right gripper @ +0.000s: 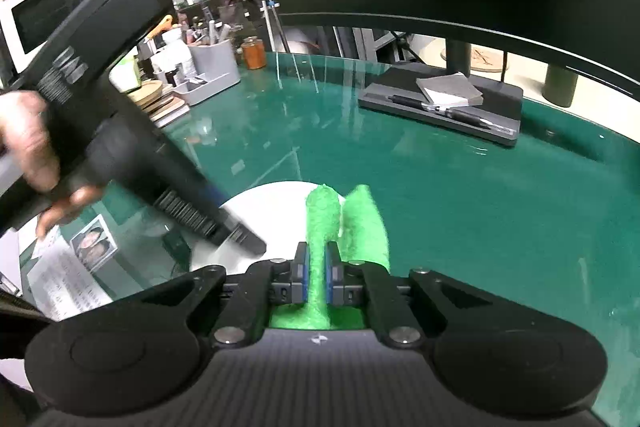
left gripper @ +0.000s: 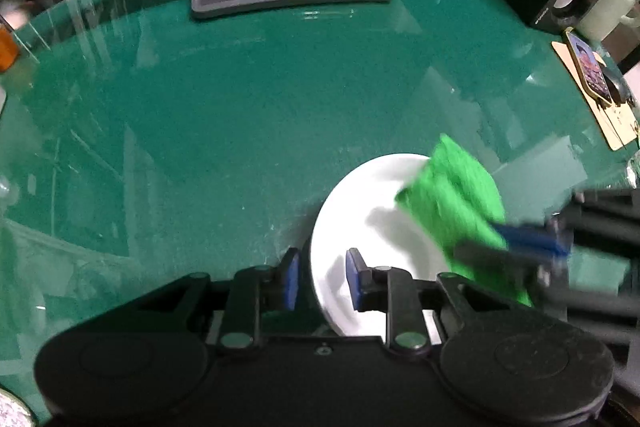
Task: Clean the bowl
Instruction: 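Sweep the cloth over the plate rim near the left gripper with the right gripper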
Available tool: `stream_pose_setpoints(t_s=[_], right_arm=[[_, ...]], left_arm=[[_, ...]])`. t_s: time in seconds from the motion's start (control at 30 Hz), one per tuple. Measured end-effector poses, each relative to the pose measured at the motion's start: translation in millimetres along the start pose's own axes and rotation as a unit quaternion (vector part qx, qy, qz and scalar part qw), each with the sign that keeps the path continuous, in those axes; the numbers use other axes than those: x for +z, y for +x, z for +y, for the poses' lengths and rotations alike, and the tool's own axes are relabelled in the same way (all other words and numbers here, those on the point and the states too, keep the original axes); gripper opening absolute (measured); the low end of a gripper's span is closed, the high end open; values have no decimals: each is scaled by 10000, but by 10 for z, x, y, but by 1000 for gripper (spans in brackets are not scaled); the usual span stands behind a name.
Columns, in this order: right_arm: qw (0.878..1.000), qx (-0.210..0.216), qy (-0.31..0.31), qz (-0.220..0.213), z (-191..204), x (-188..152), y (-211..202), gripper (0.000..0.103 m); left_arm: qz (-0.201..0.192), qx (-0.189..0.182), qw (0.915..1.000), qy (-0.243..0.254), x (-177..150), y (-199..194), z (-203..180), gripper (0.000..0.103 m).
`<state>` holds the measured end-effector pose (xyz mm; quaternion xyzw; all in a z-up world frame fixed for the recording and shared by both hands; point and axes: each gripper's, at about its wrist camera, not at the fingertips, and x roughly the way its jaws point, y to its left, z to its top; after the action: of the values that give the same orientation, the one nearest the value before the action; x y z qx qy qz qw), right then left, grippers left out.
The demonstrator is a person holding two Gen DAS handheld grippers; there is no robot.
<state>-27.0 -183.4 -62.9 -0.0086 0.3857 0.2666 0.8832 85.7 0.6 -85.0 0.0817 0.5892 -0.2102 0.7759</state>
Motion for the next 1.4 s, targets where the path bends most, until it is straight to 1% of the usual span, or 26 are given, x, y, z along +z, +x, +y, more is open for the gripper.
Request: stream_pose_setpoints(t_s=[0.03,0.07,0.13,0.2,0.27,0.33,0.37,0.47,0.53,0.6,0.7,0.77,0.97,1.03,1.1,1.13,1.2,1.27,1.33,1.4], right_arm=[[10000,44,5,31,39,-9,-10,7],[9998,176,-20,88,122,-24,-26,7],[9993,341,-117,126,267,-45,-36,7],[9993,326,-100,157,295,-51,-2,7],[9993,319,68,178,216,-44,13,7],[9998,127,-38,146,155,-56,4,7],[9999,-57,-135,87,100,-43,-11,6],[9996,-247,-129,44,61,6,-31,7],[9996,-195,-188,99,120,-4,-34,8],[9994,143,-252,166,284,-48,-50,8],[9987,263,-417,92,433,-61,-94,8],[9989,302,-349,109,379,-73,-92,8],[9985,-140,-536,30,123,-39,-106,5],[9978,-253,-608,18,77,6,-76,5],[9980,-268,-571,21,63,21,-67,7],[9981,-269,-558,27,64,22,-68,7],[9983,-258,-525,14,84,22,-95,8],[9985,-212,-499,30,104,17,-114,8],[9984,-197,-532,82,136,-1,-133,8],[9983,-206,-523,139,150,-22,-134,8]], left_arm=[[20,-24,10000,13,-10,15,-6,22],[25,-64,10000,22,-28,30,-15,20],[34,-95,9999,-12,-48,31,-23,20],[28,-116,9999,-7,-57,23,-18,20],[20,-133,9999,-6,-68,17,-7,20],[14,-157,9999,-21,-80,17,6,20],[11,-180,9998,-46,-91,17,9,20],[-13,-180,9998,-68,-101,24,3,21],[-24,-186,9998,-102,-99,28,6,21],[-26,-193,9998,-109,-91,35,12,21],[-32,-175,9998,-100,-96,32,16,22],[-32,-176,9998,-119,-100,27,36,24],[108,-325,9993,-142,-212,6,11,24],[211,-377,9991,-37,-240,-1,-38,24],[306,-439,9985,60,-238,-16,-74,24],[281,-469,9985,65,-225,-29,-72,24],[110,-491,9987,-72,-155,-49,-24,27],[39,-427,9990,-140,-80,-30,-4,27],[71,-258,9996,31,-21,24,-46,26],[97,-208,9996,173,-15,50,-87,17]])
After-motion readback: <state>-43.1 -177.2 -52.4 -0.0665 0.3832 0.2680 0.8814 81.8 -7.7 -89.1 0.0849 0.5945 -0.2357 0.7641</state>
